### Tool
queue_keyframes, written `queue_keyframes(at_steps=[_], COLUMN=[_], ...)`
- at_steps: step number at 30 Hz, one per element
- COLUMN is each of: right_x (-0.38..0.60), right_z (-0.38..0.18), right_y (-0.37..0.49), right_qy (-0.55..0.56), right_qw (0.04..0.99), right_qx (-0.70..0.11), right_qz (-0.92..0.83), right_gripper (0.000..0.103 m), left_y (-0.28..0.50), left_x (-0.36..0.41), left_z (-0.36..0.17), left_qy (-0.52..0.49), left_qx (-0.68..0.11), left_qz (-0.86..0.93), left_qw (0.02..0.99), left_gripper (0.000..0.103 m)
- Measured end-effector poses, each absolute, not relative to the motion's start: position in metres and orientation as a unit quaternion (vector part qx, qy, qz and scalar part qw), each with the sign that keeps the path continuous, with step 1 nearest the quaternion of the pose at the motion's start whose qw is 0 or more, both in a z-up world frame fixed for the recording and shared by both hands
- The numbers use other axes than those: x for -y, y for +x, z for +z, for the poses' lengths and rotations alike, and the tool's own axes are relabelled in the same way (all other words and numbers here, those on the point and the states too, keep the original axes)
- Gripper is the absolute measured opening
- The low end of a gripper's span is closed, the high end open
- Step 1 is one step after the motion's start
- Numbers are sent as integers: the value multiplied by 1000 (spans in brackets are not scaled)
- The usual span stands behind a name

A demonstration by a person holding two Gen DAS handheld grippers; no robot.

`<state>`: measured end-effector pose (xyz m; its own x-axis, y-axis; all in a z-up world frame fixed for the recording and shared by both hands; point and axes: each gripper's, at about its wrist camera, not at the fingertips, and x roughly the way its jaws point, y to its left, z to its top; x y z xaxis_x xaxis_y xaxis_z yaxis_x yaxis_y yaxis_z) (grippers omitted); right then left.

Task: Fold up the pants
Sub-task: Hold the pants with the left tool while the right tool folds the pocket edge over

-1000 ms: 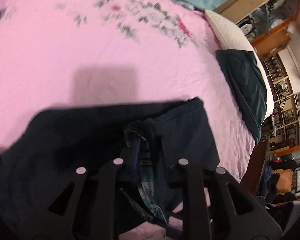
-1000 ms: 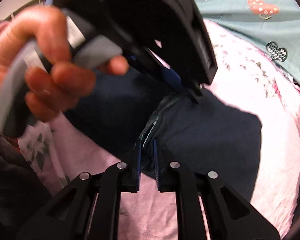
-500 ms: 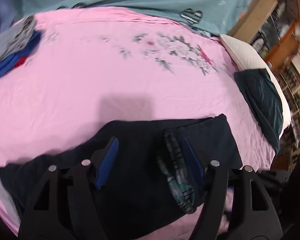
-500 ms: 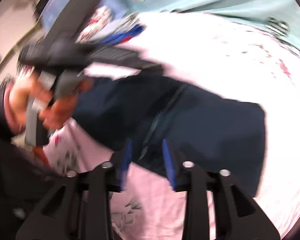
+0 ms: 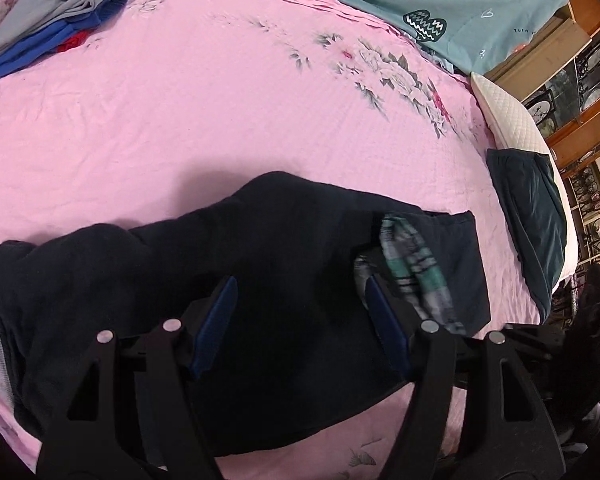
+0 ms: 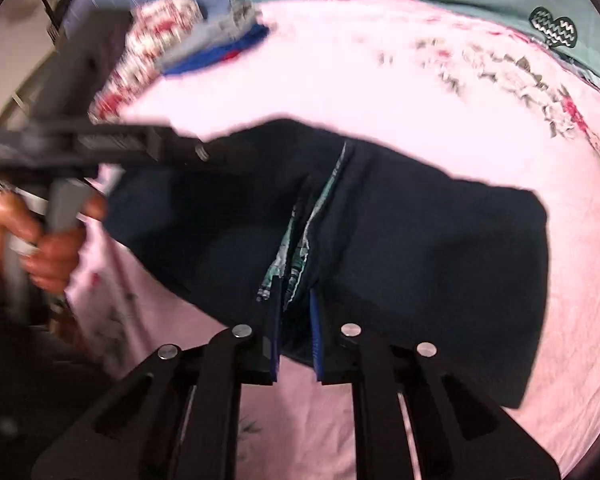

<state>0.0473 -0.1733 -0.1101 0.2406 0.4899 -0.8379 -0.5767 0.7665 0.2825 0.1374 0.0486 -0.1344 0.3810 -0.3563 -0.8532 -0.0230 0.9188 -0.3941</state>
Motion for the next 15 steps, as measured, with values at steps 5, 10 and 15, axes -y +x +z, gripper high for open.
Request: queue_keyframes(at_steps=[5,10,15], right_x=[180,162,188], right_z=[-109,-131,-96], right_y=[38,37,48], right_qy=[-48,-80,-7], right_qw=[762,740,761], right_qx=[-531,-557,-533], right_qz=[368,368,368], right_gripper=[16,24,27], left_y=[138,140,140], left_x=[-46,-33,-9], left_z=[-137,-146,-148], left_qy=[-182,-205,-218], left_qx=[-549,-569,-582], left_qz=[-113,-141,-186], left_qw=[808,784,761], left_gripper=[68,68,68])
